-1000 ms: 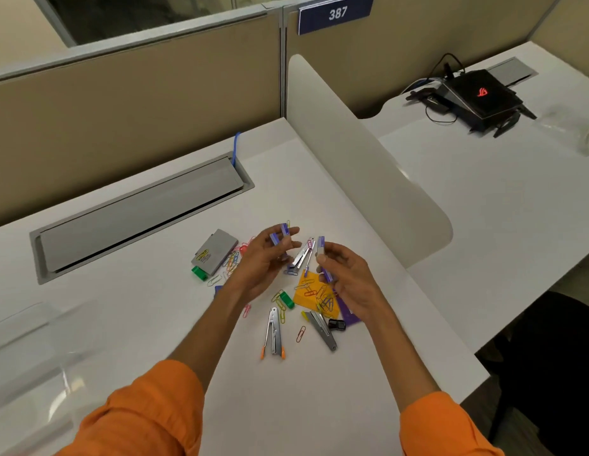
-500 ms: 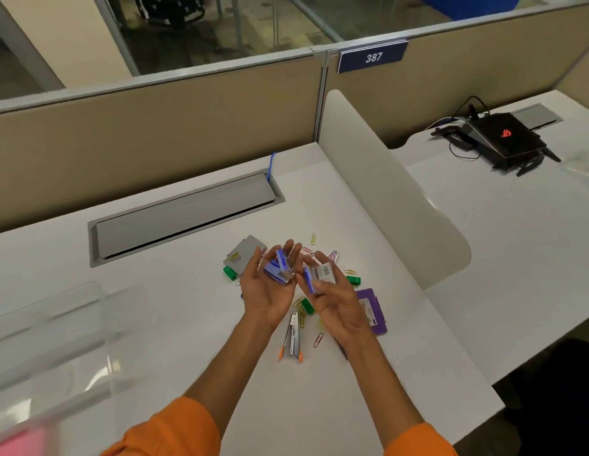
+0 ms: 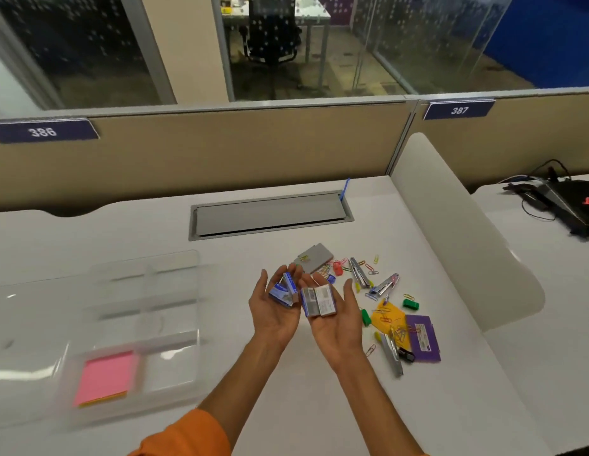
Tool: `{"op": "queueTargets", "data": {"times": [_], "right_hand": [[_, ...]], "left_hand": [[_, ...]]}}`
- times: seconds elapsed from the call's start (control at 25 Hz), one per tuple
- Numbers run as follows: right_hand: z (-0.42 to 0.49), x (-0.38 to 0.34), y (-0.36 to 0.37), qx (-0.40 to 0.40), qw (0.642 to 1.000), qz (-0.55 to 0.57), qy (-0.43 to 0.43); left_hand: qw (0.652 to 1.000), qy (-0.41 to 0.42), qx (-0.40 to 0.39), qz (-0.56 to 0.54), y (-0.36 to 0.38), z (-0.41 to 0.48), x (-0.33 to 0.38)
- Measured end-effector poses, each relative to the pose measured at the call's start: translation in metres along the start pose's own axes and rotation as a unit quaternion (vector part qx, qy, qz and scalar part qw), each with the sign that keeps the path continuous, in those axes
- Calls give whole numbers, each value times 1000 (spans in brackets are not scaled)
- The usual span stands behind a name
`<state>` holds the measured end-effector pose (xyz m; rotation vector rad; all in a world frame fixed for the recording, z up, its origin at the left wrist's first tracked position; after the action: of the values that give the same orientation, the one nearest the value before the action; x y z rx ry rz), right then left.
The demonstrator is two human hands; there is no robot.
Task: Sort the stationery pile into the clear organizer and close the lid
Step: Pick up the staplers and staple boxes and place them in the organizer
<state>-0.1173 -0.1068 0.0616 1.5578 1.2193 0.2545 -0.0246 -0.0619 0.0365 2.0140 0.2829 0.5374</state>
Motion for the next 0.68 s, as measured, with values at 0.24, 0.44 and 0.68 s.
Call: {"op": "queueTargets", "data": {"times": [0.24, 0.44, 0.68], "right_hand": [[-16, 85, 33, -21, 996, -56, 71], [-26, 171, 45, 3, 993, -45, 111], [-27, 235, 53, 20, 991, -102, 87]], "left_hand": [[999, 44, 21, -6, -52, -51, 77], [996, 73, 55, 9, -109, -96, 137], [990, 93, 98, 44, -148, -129, 187]]}}
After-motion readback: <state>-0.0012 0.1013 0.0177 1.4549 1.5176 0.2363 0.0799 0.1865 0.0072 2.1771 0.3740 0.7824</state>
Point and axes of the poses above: each hand's wrist, its own z-axis towards the middle knuckle, its own y-axis out of the palm, x = y × z, the point moved 7 cm from there along z, towards the middle knuckle, and after that the axes turned 6 degrees about -x, right-handed, at the moved point
